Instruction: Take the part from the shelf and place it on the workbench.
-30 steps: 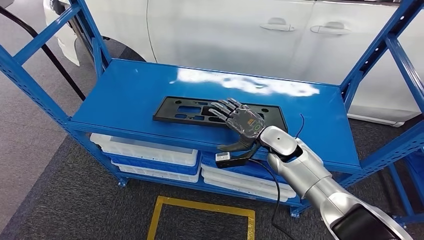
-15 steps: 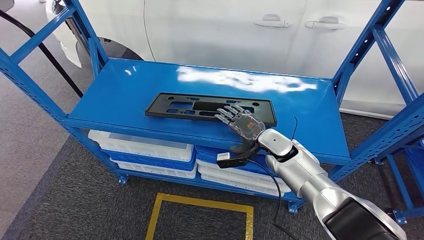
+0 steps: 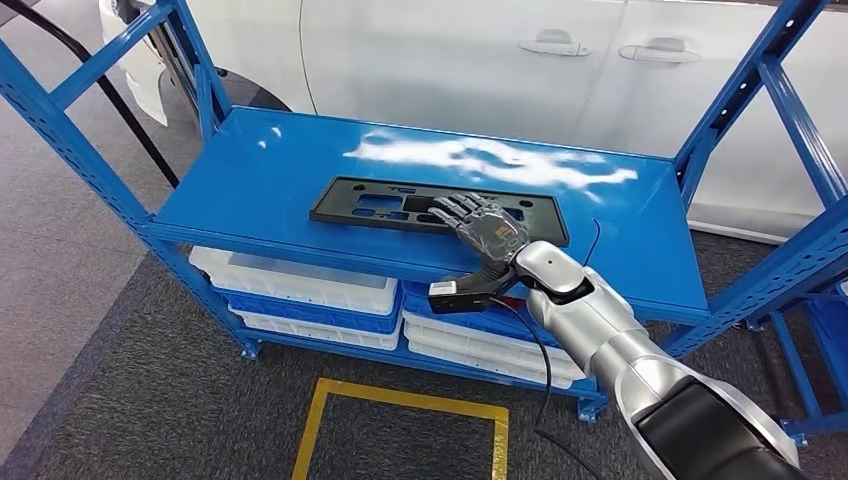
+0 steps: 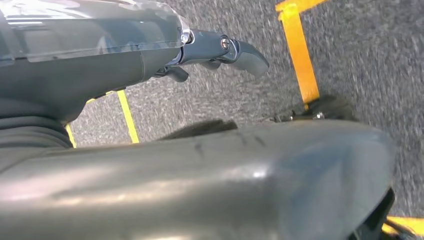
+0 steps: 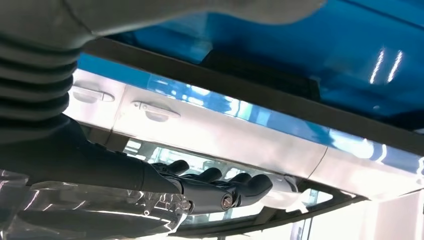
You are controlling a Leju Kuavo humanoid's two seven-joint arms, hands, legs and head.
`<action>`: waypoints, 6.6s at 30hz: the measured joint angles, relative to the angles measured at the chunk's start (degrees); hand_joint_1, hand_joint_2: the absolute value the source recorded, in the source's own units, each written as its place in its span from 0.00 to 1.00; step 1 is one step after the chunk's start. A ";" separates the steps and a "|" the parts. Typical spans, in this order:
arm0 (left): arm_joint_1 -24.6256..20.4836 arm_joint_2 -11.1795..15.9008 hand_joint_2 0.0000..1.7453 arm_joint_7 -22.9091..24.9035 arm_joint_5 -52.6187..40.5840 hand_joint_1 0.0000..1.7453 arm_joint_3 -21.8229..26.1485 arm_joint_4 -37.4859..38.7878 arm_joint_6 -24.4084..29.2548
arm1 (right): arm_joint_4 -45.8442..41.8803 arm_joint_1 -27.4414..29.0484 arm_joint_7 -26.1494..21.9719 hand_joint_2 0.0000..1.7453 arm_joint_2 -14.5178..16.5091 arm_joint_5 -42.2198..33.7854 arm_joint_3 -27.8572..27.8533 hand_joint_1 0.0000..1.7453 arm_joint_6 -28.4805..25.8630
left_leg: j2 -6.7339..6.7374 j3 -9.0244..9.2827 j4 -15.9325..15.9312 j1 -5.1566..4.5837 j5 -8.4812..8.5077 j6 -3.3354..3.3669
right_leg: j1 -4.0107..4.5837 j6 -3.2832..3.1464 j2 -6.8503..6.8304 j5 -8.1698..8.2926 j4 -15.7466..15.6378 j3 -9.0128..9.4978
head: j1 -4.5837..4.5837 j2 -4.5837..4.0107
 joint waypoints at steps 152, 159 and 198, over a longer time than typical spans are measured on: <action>0.70 0.31 1.00 -3.03 1.79 0.00 0.73 -0.09 3.29 | -54.62 48.97 -15.19 1.00 4.25 -57.79 -21.55 1.00 20.84 | 0.18 2.31 -0.43 -0.20 -2.15 0.55 | 0.48 -0.40 0.14 -4.59 7.67 -3.48 | -0.01 0.00; 0.75 0.16 1.00 -3.08 1.92 0.00 0.89 -0.09 3.41 | -54.14 47.53 -14.39 1.00 4.25 -59.95 -23.01 1.00 22.12 | 2.14 2.35 0.53 -0.72 -3.23 -0.96 | 1.04 -2.05 -1.10 1.34 -6.75 3.17 | -0.01 0.00; -0.15 -0.08 1.00 -0.88 2.74 0.00 2.21 -0.11 3.74 | -52.39 46.79 -14.40 1.00 3.99 -59.66 -24.52 1.00 20.89 | 0.03 -2.80 14.73 0.08 -10.69 -2.78 | 0.50 -3.00 -0.02 3.90 -7.10 0.84 | -0.01 0.01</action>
